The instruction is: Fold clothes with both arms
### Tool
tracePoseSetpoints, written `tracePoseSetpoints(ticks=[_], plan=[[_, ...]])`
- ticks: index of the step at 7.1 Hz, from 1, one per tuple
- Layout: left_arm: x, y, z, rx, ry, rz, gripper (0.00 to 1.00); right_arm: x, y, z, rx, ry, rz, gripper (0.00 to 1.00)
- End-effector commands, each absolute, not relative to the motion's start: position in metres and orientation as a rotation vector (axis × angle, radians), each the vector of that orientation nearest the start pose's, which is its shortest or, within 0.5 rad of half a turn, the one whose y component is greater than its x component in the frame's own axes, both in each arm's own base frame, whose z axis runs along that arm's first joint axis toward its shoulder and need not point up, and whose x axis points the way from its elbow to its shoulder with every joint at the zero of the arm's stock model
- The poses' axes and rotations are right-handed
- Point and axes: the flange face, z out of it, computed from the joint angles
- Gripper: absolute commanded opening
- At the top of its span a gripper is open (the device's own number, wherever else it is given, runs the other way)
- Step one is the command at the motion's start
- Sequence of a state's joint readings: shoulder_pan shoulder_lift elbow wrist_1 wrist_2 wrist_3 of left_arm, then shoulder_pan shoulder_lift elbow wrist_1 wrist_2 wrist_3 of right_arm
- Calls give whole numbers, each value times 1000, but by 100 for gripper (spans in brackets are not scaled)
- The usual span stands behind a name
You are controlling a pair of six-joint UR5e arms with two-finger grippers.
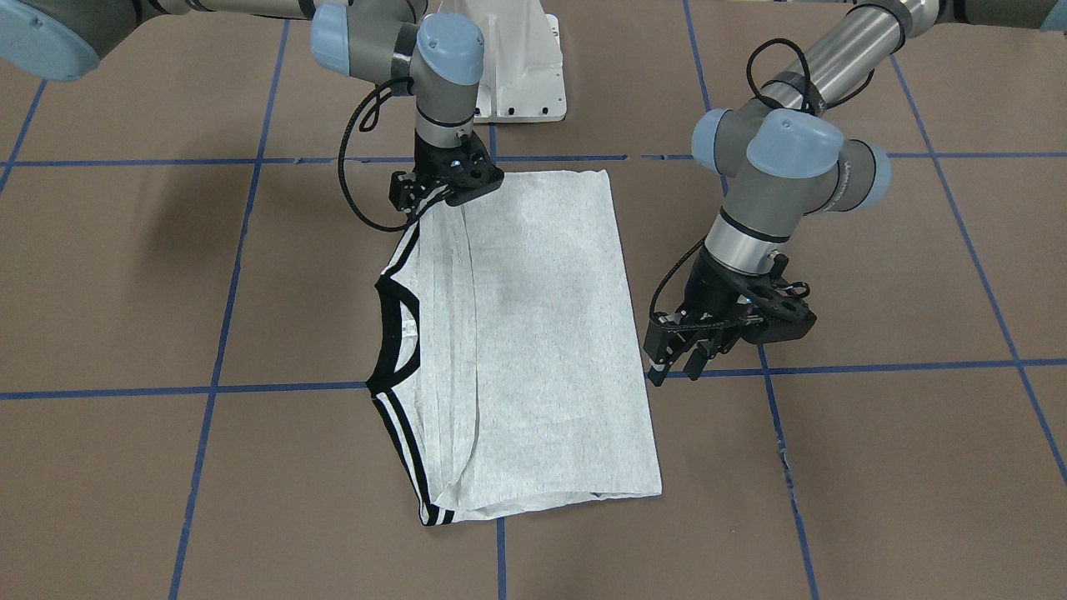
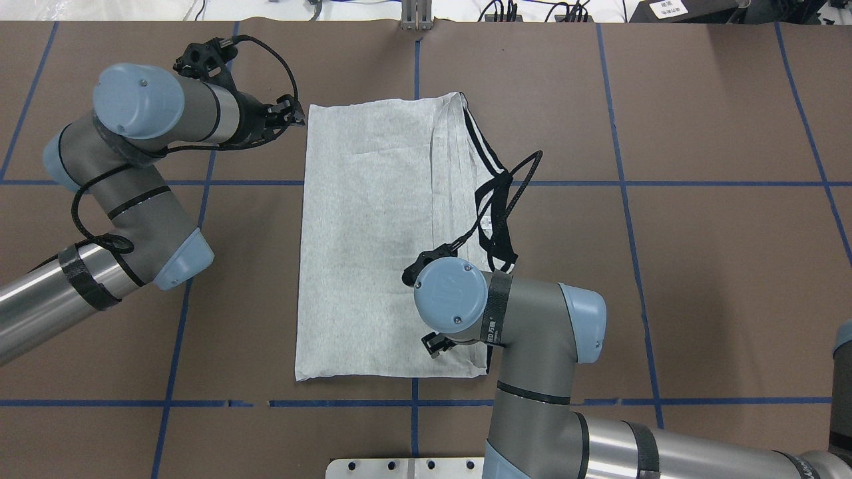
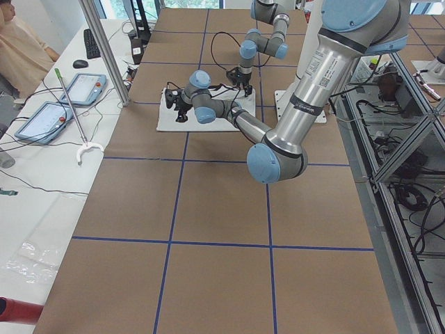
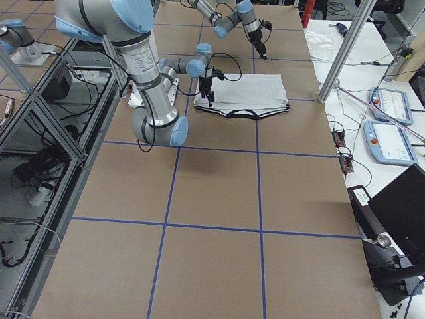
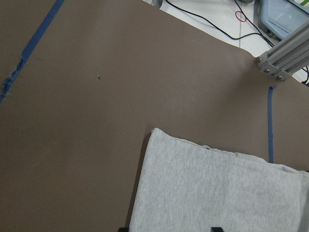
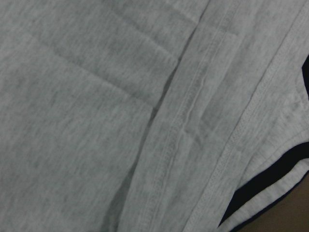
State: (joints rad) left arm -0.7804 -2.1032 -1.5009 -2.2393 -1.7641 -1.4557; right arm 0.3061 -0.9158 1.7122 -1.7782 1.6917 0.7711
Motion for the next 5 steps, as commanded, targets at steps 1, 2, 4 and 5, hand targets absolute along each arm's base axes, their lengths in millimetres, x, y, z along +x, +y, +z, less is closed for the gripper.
tracePoseSetpoints(ticks=[1,2,4,5], plan=[[416,-572,306,335,1101,-481,64,-602,-320,254,212,-554,-524,100],[416,-572,306,335,1101,-481,64,-593,-332,262,214,-541,-525,100],[416,-572,304,337,1103,-479,64,-545,-350,310,223,-488,-567,100],[416,-571,300,337,1106,-478,64,-522,-347,332,219,-463,-594,100]])
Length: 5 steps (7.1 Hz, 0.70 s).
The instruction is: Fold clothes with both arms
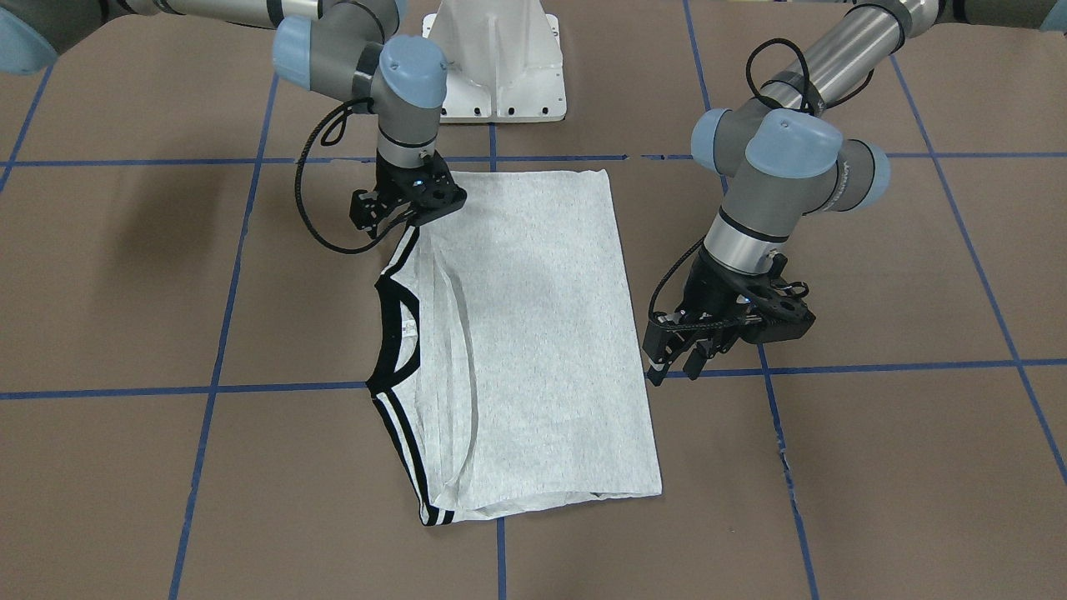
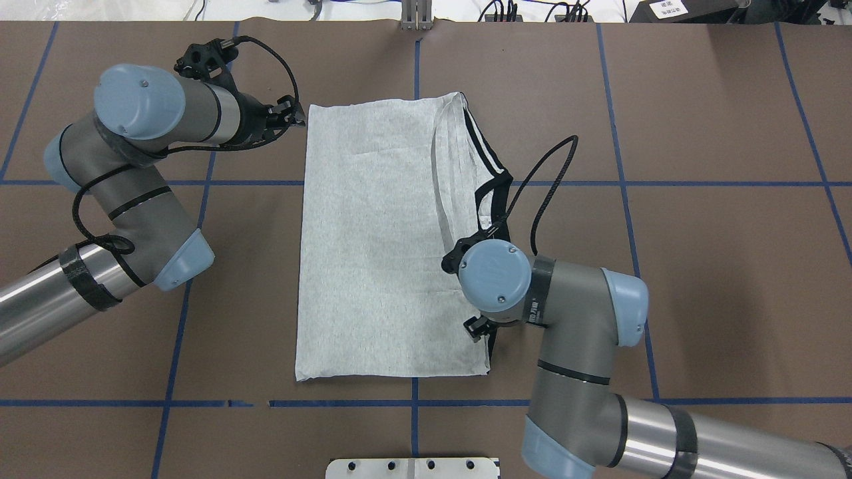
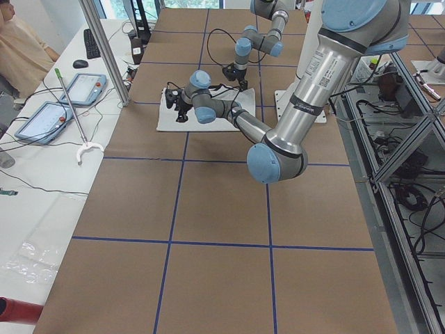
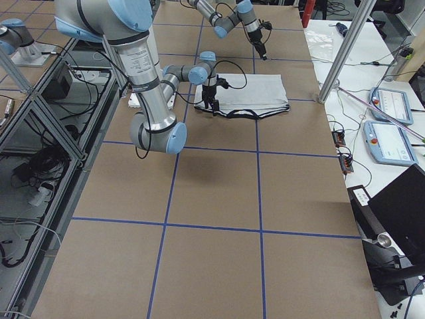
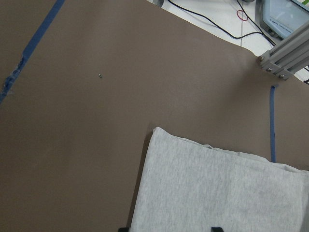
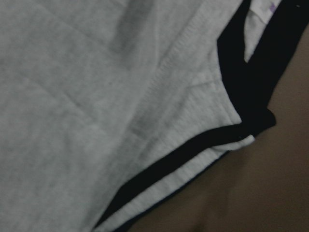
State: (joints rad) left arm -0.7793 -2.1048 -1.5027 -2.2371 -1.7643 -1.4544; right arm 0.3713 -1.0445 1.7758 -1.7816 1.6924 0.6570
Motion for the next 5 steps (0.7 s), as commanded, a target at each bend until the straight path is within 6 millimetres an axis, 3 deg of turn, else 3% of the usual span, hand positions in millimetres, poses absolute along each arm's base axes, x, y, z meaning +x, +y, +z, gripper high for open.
tracePoseSetpoints(ticks=[1,2,3,4,5], plan=[[416,-571,297,339,1109,-479,64,-513,-340,337,222,-461,-591,100],[417,-571,298,338,1108,-478,64,-516,-344,329,230,-470,-581,100],[417,-571,297,339,1109,-477,64,-512,-363,307,257,-491,-545,100],[417,-571,296,338,1109,-478,64,-520,-380,285,273,-517,-495,100],[417,-571,297,338,1109,-478,64,-542,-399,259,274,-532,-437,100]])
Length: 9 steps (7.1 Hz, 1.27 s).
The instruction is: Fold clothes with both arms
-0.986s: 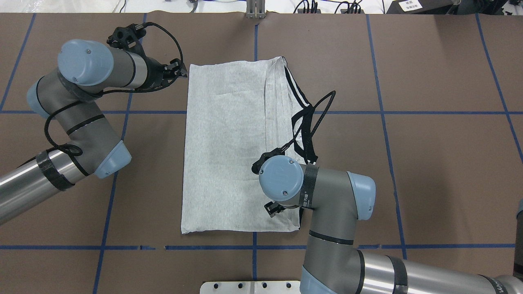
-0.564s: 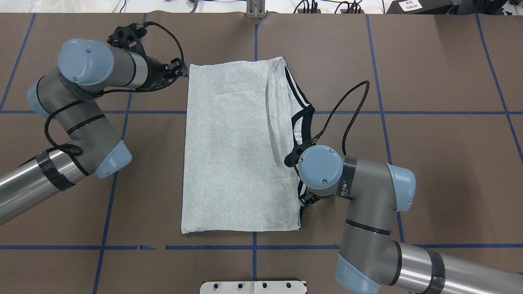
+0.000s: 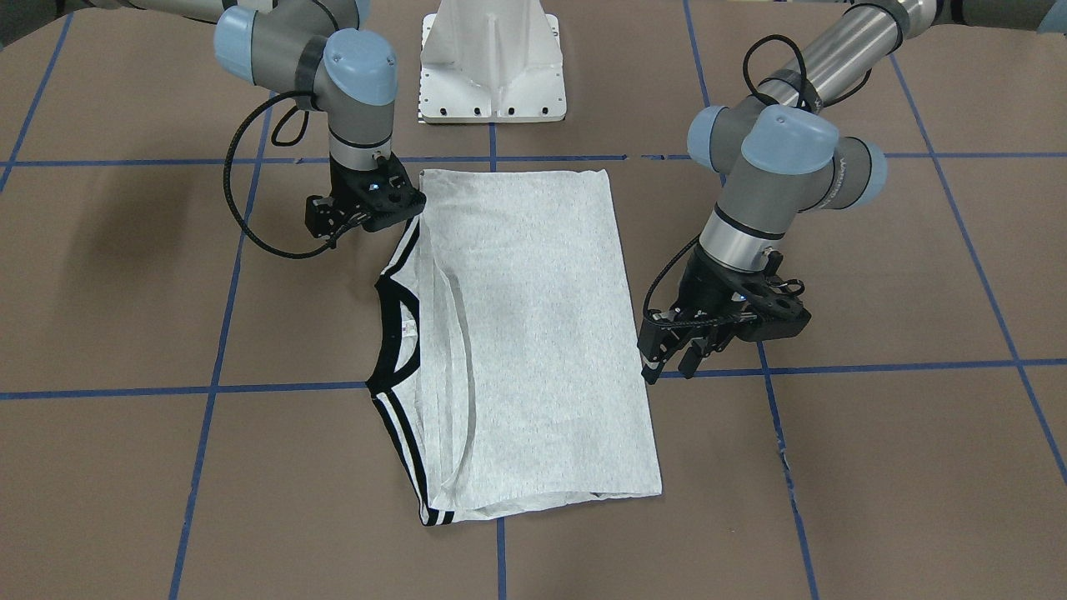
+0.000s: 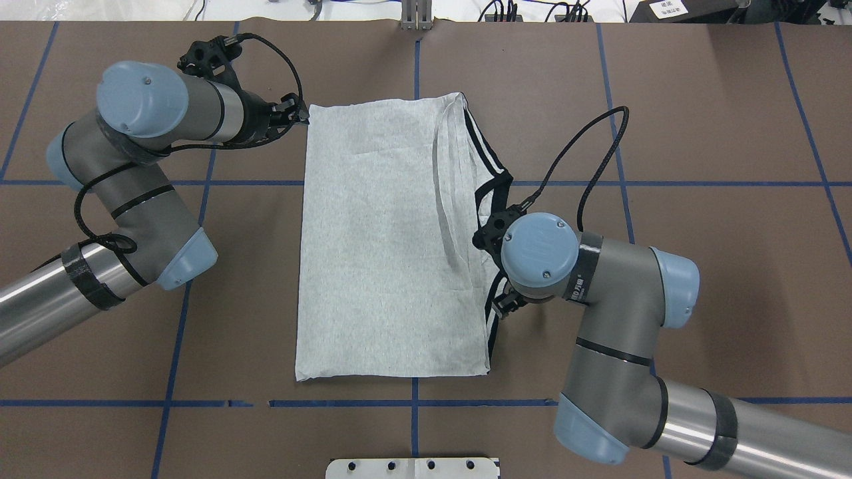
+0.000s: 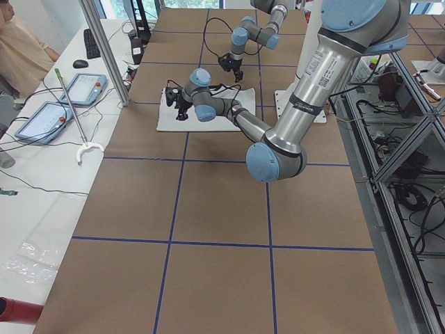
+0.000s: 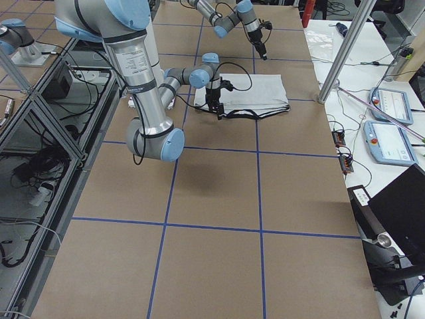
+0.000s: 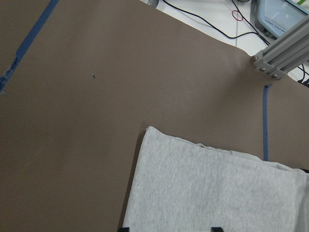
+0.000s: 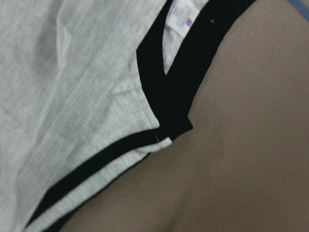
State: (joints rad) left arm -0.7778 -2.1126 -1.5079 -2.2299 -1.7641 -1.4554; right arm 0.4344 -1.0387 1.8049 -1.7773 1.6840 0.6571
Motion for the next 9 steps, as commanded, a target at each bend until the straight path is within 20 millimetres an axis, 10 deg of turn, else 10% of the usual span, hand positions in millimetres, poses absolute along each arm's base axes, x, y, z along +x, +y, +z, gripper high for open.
tracePoseSetpoints(ticks=[1,5,7,8,9], plan=[[417,-570,300,338,1106,-477,64,-555,-410,241,272,-541,-399,100],[417,-570,300,337,1106,-479,64,-591,-465,266,306,-573,-327,100],[416,-570,301,336,1103,-478,64,-533,-534,296,246,-563,-308,100],[416,-570,301,336,1103,-478,64,-509,-546,325,204,-575,-348,100],[416,-570,295,340,1110,-478,64,-509,-548,313,212,-590,-332,100]])
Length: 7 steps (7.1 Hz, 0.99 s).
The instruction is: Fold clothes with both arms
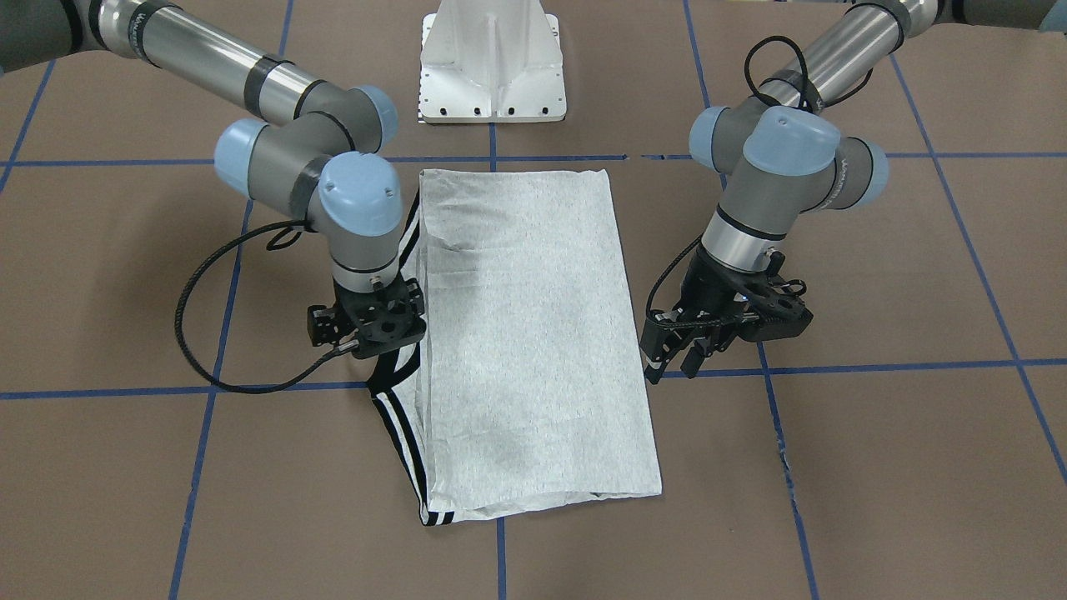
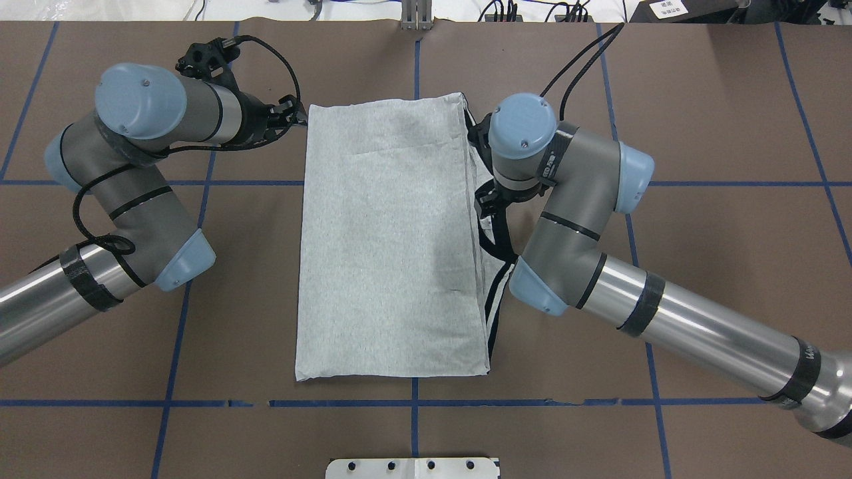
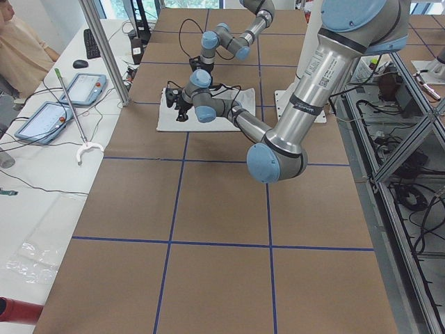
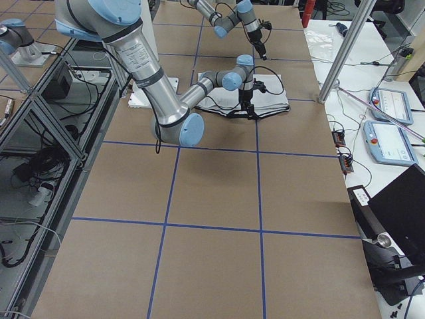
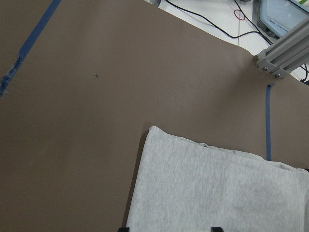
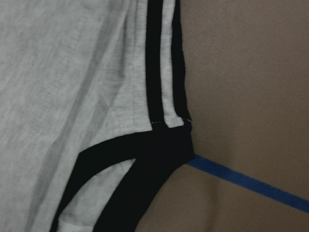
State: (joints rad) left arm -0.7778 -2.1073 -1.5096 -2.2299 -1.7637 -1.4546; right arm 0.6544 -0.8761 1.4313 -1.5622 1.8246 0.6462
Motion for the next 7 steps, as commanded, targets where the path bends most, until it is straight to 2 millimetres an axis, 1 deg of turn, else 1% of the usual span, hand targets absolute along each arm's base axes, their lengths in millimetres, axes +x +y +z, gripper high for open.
tracePoseSetpoints(ticks=[1,2,3,4,5,6,7], plan=[[415,-569,295,340,1111,-476,64,-513,-547,296,204,-615,-258,100],[415,-569,296,339,1112,-475,64,-510,-539,273,190,-660,-134,100],[415,-569,292,342,1117,-474,64,-518,-506,260,157,-709,-33,100],[415,-569,290,343,1120,-473,64,-534,-469,243,125,-768,106,100],[414,-567,289,344,1123,-471,64,-563,-416,239,200,-784,170,100],[413,-567,290,345,1123,-472,64,-569,-388,229,180,-820,287,100],[411,-565,286,348,1129,-470,64,-571,-358,232,125,-847,409,100]])
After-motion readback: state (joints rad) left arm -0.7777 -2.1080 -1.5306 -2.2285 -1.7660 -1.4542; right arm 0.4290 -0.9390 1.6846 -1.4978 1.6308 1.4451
